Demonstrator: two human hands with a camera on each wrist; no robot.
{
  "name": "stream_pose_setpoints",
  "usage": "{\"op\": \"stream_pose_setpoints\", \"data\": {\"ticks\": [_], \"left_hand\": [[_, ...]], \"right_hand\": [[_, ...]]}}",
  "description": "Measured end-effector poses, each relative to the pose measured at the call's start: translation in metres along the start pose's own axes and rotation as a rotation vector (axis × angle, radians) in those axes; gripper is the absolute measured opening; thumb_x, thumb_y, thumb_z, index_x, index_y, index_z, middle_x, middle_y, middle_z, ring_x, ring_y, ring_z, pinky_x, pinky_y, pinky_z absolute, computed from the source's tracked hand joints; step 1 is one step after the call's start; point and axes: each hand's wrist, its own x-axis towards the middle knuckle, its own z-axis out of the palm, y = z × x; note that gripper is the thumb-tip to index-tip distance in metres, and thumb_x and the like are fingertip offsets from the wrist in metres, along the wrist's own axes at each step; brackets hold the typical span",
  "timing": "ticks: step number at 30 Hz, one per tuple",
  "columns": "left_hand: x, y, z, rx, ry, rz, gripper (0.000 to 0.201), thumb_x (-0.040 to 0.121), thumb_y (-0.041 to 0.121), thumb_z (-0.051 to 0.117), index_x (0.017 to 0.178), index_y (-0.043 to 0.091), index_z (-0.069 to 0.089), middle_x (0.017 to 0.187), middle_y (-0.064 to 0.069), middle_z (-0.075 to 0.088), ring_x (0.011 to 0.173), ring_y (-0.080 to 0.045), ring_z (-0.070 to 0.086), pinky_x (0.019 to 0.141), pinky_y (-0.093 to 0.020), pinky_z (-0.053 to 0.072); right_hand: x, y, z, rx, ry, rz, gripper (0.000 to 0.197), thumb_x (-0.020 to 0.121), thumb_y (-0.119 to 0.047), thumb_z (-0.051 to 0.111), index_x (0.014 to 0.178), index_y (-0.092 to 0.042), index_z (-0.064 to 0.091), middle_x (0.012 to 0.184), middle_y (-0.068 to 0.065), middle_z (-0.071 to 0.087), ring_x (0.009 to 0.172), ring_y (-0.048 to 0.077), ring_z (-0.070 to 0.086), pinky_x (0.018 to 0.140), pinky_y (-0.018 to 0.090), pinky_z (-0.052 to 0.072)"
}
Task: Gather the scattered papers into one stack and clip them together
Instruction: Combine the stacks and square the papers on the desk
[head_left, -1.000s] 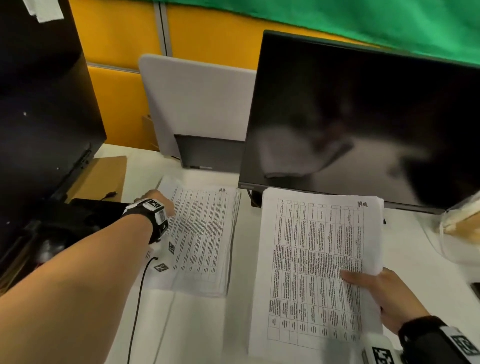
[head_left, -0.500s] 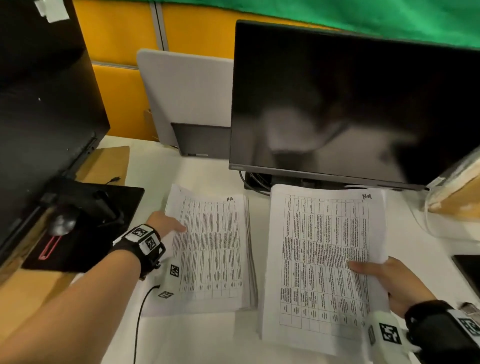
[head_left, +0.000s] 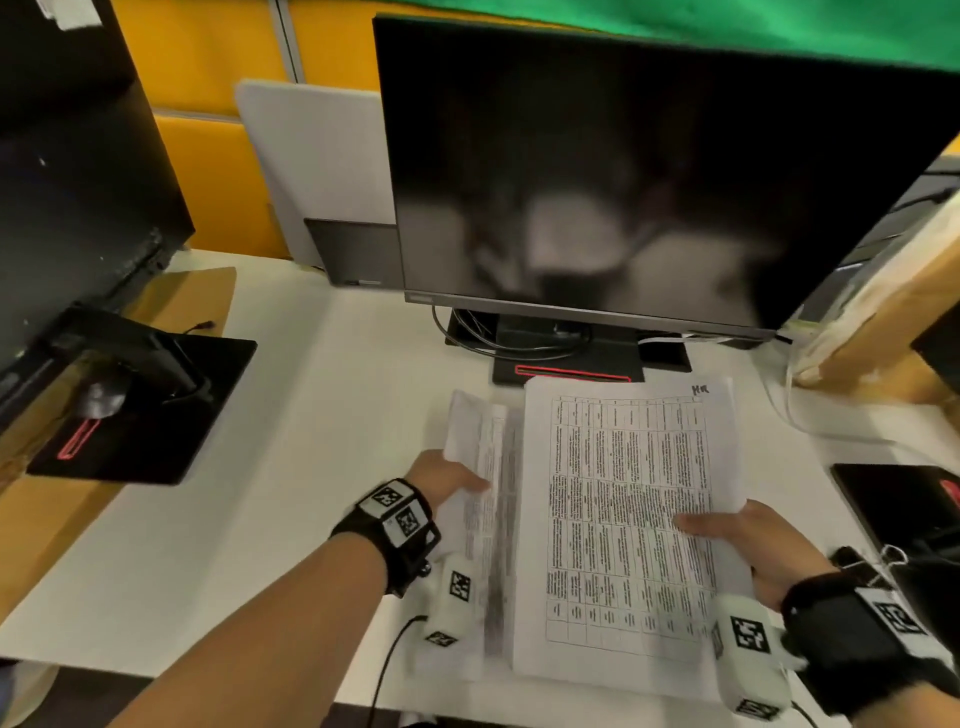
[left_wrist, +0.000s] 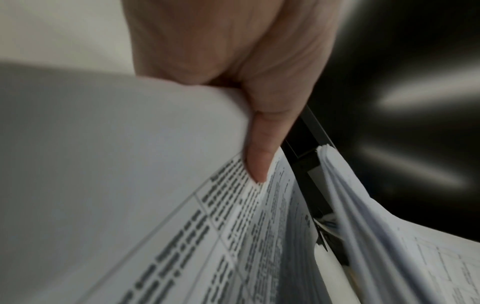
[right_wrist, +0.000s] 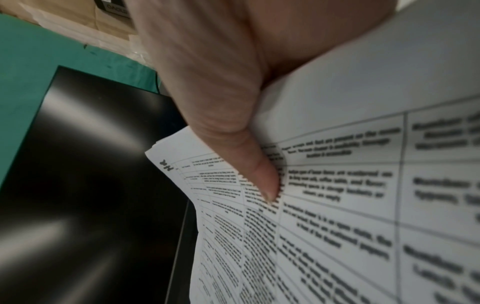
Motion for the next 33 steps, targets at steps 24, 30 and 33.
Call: {"op": "stream_pose_setpoints", "data": {"ticks": [24, 30, 33], "left_hand": [[0.053, -0.024, 0.028, -0.025, -0.12, -0.149, 0.107, 0.037, 0.067, 0.085, 0.129, 0.023, 0.057, 0.142, -0.007, 0.051, 0.132, -0.028, 0.045, 0.109, -0.051, 0.034], [0.032, -0.015, 0.04, -0.014, 0.015, -0.084, 0.127, 0.026, 0.068, 0.084, 0.134, 0.008, 0.051, 0.133, -0.015, 0.057, 0.123, -0.035, 0.053, 0.105, -0.048, 0.041], [0.013, -0.004, 0.051, 0.014, 0.095, -0.043, 0.094, 0.066, 0.048, 0.079, 0.139, 0.0, 0.042, 0.139, -0.018, 0.05, 0.129, -0.034, 0.046, 0.105, -0.04, 0.038]], "right_hand": [[0.033, 0.032, 0.022, 0.013, -0.108, 0.084, 0.021, 0.079, 0.002, 0.07, 0.078, -0.014, 0.057, 0.09, 0.006, 0.064, 0.078, 0.01, 0.054, 0.092, 0.03, 0.033], [0.046, 0.043, 0.03, -0.03, -0.116, 0.127, 0.035, 0.078, 0.0, 0.072, 0.112, -0.001, 0.062, 0.108, 0.011, 0.067, 0.087, 0.014, 0.059, 0.095, 0.03, 0.038], [0.049, 0.043, 0.034, -0.086, -0.132, 0.123, 0.039, 0.079, 0.001, 0.07, 0.116, -0.001, 0.062, 0.099, 0.007, 0.068, 0.087, 0.014, 0.06, 0.092, 0.03, 0.04]]}}
